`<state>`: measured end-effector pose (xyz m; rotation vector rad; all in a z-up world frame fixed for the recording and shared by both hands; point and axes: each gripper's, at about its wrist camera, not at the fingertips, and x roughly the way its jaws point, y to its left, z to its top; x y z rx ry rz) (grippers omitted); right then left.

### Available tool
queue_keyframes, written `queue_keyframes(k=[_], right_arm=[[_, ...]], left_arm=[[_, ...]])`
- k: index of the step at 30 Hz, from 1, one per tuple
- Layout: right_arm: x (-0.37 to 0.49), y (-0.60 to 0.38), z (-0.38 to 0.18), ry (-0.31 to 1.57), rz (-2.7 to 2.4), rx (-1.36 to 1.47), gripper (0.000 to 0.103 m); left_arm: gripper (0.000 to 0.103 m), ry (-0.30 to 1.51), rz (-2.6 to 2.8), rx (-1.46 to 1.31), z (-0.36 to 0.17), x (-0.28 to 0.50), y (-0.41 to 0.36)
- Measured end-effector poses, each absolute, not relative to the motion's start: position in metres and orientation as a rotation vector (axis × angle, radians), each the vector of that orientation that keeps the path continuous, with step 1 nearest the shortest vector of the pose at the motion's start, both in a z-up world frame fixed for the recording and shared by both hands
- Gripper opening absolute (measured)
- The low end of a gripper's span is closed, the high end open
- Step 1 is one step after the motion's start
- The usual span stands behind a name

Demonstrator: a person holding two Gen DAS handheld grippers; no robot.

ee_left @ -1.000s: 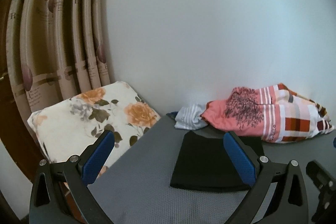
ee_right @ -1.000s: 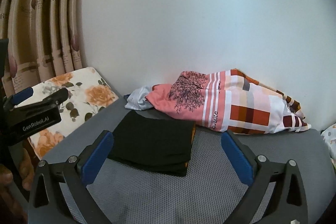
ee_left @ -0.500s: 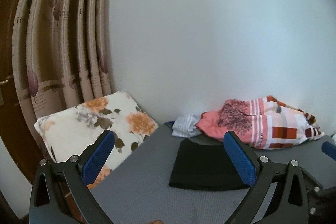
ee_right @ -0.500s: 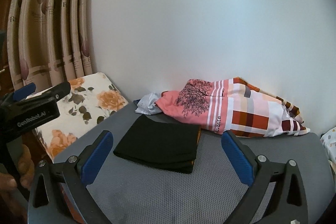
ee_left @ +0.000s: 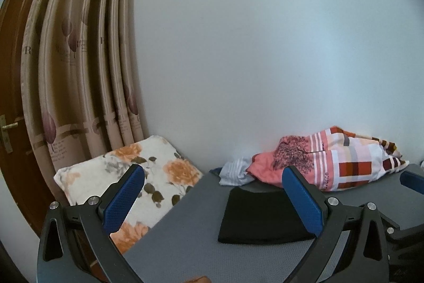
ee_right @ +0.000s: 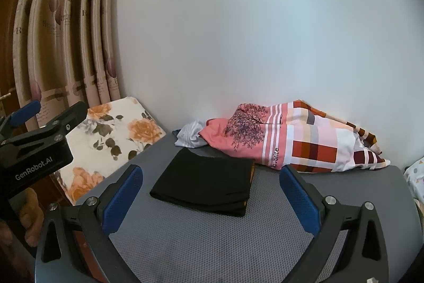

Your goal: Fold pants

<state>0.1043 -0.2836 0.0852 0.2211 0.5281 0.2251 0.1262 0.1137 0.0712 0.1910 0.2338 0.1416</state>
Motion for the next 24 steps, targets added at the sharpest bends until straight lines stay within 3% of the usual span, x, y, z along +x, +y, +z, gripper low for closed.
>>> queue_keyframes(k=[24], right_arm=[[0.0965, -0.2846, 0.0901, 0.549, 0.247, 0.213, 0.103]], left_arm=[[0.103, 0.282, 0.128, 0.187, 0.0682, 0.119, 0.1111]])
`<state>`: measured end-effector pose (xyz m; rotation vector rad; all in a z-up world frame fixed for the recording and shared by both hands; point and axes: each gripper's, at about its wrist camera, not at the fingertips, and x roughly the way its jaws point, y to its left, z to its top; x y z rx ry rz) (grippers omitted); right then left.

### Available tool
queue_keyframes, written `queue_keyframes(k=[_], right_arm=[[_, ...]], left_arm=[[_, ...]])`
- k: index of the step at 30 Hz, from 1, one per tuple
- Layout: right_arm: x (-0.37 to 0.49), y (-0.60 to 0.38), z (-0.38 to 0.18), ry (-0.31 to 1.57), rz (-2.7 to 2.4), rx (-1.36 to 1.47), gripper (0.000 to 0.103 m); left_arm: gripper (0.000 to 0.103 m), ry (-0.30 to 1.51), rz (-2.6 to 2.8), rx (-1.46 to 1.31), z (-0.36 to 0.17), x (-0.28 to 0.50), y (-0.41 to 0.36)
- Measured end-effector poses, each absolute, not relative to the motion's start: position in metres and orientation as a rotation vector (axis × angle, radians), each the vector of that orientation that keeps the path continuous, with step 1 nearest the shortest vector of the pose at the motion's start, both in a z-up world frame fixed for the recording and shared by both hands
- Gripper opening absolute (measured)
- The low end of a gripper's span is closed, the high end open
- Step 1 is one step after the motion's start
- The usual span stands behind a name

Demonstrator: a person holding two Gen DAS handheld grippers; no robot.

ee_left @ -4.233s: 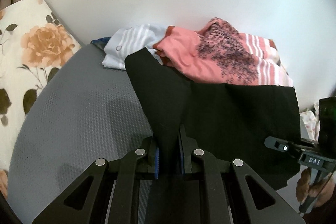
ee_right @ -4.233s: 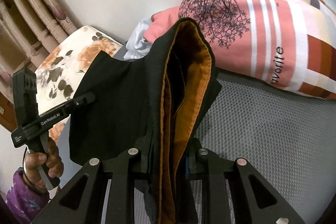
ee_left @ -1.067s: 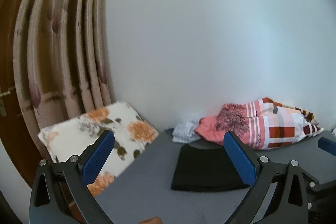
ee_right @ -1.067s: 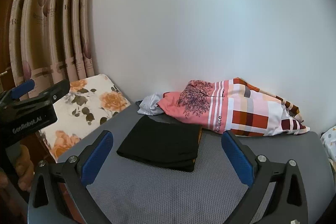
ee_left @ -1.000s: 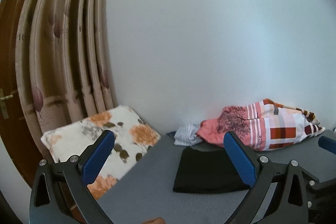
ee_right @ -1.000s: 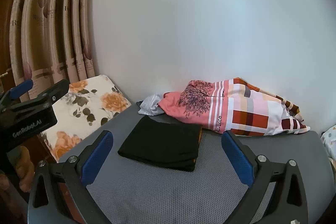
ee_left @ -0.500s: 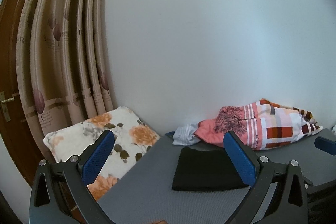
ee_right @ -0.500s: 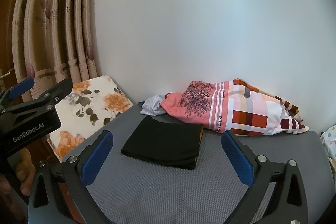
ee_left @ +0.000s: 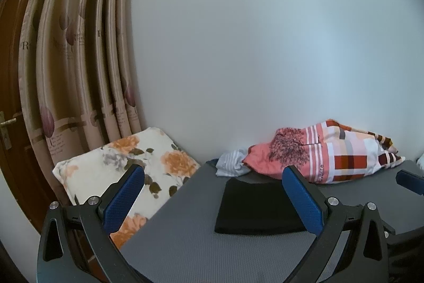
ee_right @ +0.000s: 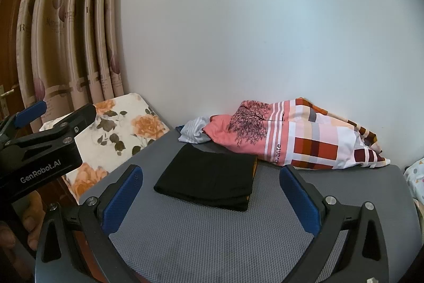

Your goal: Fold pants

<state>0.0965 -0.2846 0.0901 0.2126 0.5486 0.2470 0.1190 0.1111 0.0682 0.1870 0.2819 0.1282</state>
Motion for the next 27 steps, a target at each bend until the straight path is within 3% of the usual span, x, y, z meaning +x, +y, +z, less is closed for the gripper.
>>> queue_keyframes(k=[27], right_arm=[[0.106, -0.276, 0.078, 0.583, 0.254, 0.192, 0.103]], left_arm=[[0.103, 0.345, 0.133, 0.181, 0.046, 0.134, 0.117]])
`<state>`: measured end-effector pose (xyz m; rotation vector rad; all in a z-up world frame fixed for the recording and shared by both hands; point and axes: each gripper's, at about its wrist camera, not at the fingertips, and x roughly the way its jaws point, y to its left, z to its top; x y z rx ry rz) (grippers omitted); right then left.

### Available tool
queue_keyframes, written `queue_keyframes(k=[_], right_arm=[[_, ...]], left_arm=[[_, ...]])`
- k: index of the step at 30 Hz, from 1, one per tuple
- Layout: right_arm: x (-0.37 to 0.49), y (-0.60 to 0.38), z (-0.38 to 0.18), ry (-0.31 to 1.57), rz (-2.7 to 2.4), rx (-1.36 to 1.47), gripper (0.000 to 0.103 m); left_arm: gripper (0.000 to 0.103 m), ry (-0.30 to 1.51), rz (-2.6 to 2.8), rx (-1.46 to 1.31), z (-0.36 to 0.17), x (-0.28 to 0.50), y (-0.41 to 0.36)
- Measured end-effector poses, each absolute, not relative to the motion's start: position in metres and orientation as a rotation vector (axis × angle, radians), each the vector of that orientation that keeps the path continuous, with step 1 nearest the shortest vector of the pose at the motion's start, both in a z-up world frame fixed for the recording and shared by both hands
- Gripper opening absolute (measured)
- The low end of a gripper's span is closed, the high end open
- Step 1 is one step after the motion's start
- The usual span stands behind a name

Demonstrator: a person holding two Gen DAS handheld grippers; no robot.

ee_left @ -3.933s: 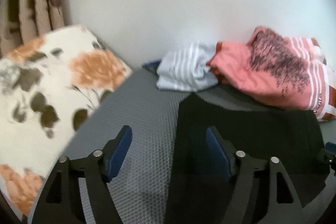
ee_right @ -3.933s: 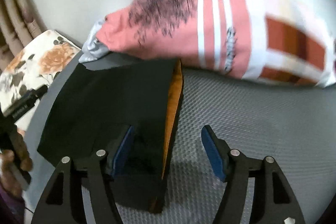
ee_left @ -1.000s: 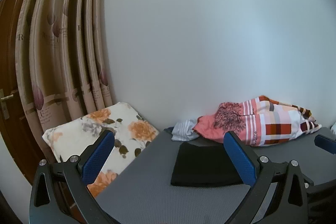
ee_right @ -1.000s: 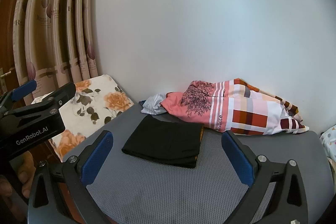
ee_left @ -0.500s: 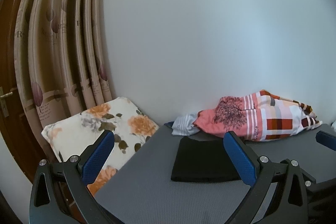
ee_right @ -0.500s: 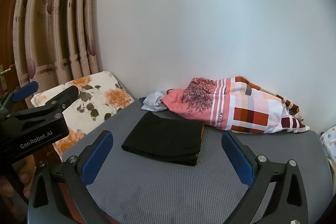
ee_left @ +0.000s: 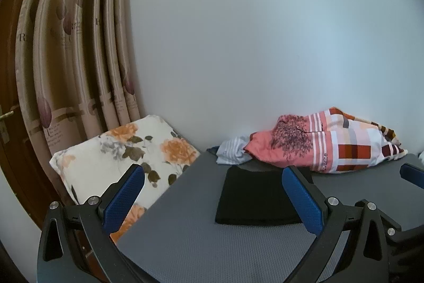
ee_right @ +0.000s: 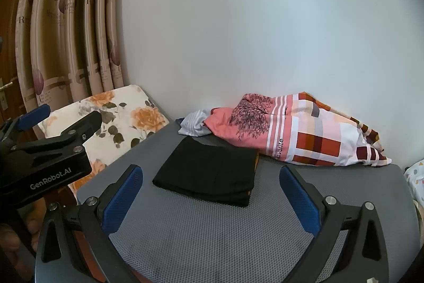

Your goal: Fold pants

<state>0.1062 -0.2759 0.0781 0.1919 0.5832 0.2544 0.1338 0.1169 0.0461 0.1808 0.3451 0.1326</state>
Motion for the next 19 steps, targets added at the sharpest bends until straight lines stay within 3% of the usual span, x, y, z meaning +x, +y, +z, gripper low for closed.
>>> queue_keyframes(k=[19], right_arm=[[0.112, -0.264, 0.061, 0.629, 0.272, 0.177, 0.103]], left_arm=[[0.103, 0.362, 0.142, 0.142, 0.028, 0.144, 0.128]])
